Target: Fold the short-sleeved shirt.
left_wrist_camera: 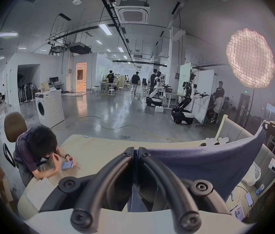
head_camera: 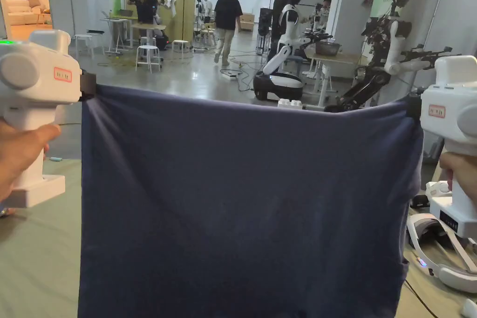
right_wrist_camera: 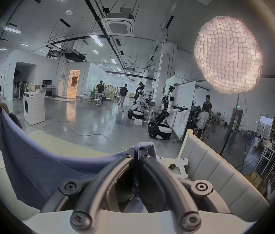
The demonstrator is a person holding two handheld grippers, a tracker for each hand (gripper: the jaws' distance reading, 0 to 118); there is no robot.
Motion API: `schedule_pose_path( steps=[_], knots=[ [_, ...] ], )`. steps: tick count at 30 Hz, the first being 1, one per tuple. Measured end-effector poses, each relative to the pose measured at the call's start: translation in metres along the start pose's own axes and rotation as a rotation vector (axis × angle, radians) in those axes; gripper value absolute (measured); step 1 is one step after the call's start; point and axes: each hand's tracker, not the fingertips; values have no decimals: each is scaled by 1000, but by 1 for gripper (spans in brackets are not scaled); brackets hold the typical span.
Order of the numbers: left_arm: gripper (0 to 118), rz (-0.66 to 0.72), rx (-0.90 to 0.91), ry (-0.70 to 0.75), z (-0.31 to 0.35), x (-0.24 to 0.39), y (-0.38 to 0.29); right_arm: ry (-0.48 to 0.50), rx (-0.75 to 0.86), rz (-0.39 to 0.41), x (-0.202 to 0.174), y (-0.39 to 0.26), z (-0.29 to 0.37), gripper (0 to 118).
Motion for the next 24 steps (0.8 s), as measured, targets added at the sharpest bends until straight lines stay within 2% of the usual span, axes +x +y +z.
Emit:
schedule_pose_path(
  steps=[7, 13, 18, 24],
  knots=[
    [5, -5, 16, 18, -15, -4, 58, -9, 48, 28, -4, 59, -20, 3],
    [5, -35, 31, 35, -26, 0, 77, -20, 71, 43, -6, 77, -35, 3],
    [5, -42, 2, 38, -41, 0, 51, -18, 41, 39, -11, 53, -42, 3],
    [5, -22, -67, 24, -58, -3, -25, -9, -16, 53, -20, -3, -44, 3]
  ],
)
